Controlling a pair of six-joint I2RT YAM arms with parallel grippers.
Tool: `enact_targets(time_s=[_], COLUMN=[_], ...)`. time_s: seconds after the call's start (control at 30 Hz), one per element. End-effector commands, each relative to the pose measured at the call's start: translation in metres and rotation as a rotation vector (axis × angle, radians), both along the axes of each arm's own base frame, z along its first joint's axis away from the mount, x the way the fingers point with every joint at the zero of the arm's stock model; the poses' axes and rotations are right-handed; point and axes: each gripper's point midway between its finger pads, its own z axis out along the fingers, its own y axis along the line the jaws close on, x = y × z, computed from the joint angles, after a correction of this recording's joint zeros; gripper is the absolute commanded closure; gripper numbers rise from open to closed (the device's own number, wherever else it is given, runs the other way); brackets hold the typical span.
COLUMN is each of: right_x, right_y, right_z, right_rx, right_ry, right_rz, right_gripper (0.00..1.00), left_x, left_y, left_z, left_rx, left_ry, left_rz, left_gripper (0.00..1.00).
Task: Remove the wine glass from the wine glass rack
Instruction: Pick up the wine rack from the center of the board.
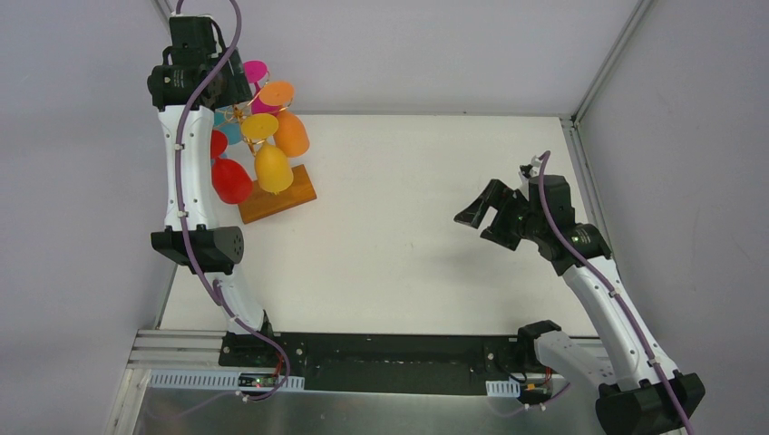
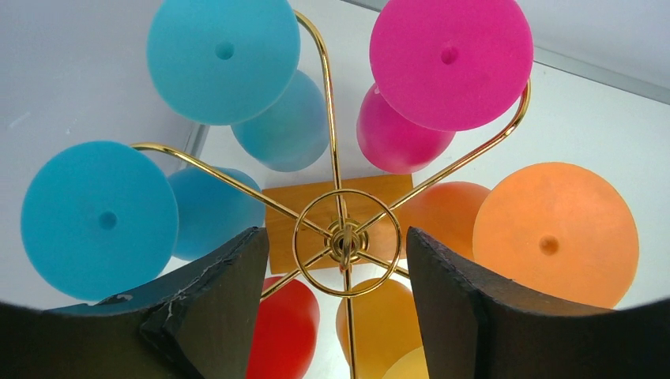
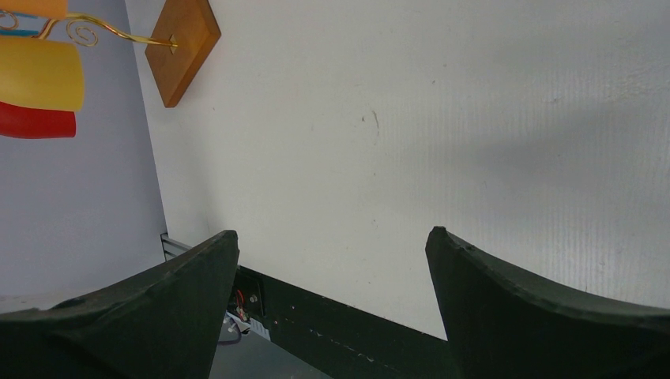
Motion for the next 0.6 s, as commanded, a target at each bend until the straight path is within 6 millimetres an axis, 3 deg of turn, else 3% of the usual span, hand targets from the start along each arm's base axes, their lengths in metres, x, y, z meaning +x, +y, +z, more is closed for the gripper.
enact_targets(time_s=[0.0,0.2,0.4,0.57], right_x=[0.006,0.006,0.006,0.006], right_y=[0.003,0.004,0.006,0.007], right_z=[0.003,0.007,0.001,0.002], right_rx=[-0.002,-0.014,-0.011,-0.013], right_ry=[-0.015,-0.018,-0.005,-0.008], right_rz=[0.009,0.016,0.014,0.015], right_gripper=[0.08,0.08,0.08,0.08], left_x=[-0.006,-0.003,-0.001,-0.001], left_y=[-0.002,-0.002,-0.005,-0.003], left_z=[0.039,0.037,0.031,0.026], left_rx=[0.052,0.058,0.039,0.036], left_ry=[-0.108,-0.103,-0.091,-0.077], left_rz=[-0.061,-0.080,-0.089,-0.073], left_gripper=[0.33,0.33,0.53,0.56])
